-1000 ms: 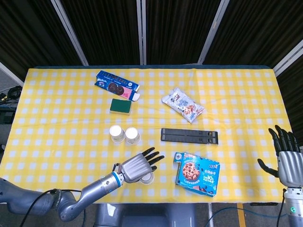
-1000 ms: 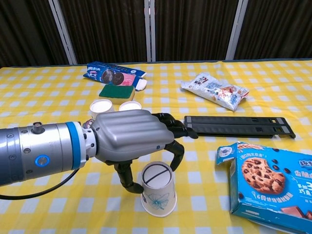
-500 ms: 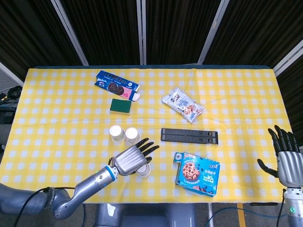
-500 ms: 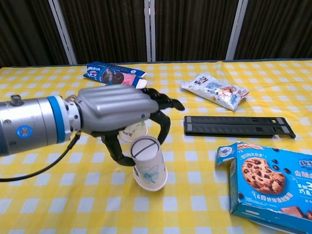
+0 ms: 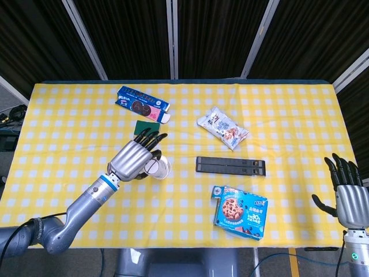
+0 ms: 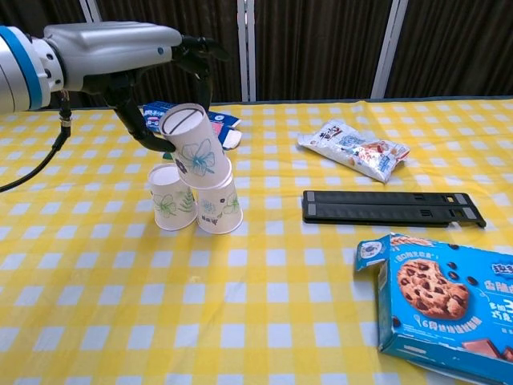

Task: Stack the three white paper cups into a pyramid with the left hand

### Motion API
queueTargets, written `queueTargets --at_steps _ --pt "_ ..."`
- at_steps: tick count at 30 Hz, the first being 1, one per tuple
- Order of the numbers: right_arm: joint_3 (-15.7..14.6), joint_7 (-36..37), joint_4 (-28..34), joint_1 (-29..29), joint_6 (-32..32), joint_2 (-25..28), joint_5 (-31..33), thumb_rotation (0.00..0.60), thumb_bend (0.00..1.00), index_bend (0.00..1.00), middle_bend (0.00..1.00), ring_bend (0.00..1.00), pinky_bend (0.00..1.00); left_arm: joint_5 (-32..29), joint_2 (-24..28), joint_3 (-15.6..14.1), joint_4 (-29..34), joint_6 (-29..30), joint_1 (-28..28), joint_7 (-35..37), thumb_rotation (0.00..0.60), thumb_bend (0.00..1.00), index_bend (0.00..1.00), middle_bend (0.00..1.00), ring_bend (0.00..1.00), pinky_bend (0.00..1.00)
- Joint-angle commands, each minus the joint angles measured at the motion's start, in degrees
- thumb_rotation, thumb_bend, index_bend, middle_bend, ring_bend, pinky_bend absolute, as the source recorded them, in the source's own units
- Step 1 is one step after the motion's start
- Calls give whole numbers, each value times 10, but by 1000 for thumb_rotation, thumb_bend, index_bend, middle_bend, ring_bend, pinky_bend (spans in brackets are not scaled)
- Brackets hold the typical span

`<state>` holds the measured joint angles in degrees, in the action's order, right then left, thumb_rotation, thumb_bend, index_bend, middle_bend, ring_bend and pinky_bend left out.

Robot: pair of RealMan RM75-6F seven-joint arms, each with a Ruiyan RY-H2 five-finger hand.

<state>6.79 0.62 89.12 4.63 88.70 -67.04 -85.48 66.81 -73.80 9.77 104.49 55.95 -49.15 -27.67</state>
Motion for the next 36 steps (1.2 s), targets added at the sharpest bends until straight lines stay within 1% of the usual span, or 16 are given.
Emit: queueTargets --at_steps 1,5,8,15,23,32,36 --pt "1 2 -1 1 -2 0 3 600 102 49 0 0 0 -24 10 11 -14 -9 -7 -1 600 233 428 0 0 0" --pt "2 4 -3 2 -7 0 6 600 102 49 0 0 0 -46 12 15 -28 -15 -15 -14 600 232 428 0 0 0" --pt "2 5 -4 3 -9 0 8 600 103 49 0 0 0 -77 7 18 -36 -22 -24 -26 600 233 427 0 0 0" --pt "3 9 -6 4 -12 -1 11 600 102 49 0 0 0 -131 -6 10 -49 -31 -43 -64 600 233 414 0 0 0" --pt "3 10 -6 4 -12 -1 11 600 102 49 0 0 0 -152 -22 5 -52 -25 -57 -83 600 232 407 0 0 0" --pt "2 10 -6 3 -11 -1 9 600 102 49 0 0 0 -162 -28 -2 -55 -19 -64 -84 600 231 390 0 0 0" --pt "2 14 -5 4 -12 0 8 600 102 49 0 0 0 -161 -34 -4 -59 -14 -65 -81 600 228 343 0 0 0"
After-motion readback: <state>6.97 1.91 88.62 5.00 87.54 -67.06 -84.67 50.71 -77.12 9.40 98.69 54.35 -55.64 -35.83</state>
